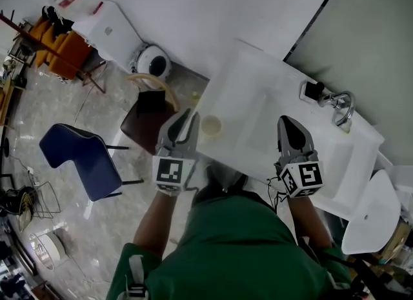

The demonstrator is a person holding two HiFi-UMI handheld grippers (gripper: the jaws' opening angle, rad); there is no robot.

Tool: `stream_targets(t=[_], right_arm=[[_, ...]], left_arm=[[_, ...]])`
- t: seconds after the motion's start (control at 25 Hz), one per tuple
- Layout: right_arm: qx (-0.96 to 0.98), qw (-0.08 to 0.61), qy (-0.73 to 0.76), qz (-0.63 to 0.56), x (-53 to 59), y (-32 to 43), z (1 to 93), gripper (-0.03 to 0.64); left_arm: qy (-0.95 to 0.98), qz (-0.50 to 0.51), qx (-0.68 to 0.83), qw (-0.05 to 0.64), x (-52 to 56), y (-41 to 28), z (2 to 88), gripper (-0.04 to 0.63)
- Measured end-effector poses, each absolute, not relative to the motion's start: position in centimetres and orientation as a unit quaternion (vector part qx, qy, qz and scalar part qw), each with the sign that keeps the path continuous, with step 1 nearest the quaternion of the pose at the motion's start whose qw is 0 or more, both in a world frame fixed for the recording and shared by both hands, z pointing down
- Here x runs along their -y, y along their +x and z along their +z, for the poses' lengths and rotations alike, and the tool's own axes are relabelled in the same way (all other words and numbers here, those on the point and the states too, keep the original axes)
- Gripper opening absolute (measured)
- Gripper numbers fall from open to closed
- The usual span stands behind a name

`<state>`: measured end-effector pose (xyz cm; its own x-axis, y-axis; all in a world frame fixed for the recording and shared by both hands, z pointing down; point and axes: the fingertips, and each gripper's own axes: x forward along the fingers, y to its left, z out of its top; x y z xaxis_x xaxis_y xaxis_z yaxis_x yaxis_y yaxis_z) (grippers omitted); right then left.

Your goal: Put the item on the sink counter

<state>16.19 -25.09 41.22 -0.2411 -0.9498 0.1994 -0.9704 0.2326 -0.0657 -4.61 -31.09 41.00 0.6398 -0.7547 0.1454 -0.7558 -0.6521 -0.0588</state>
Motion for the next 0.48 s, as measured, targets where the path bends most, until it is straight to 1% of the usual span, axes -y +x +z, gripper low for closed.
stream_targets(t=[0.16,0.48], right_arm=[[0.788,0.038,0.612,0.056,25.8,15.9,38.2,-0.002],[0.789,0.016,0.614,-0.012,26.1,16.8,33.5,-0.002]], left_arm=[[0.905,0.064,0.421,-0.010,30.9,-5.2,38.4,-0.002],[0.902,0.049,0.426,-0.042,30.8,-5.7,34.5,-0.002]])
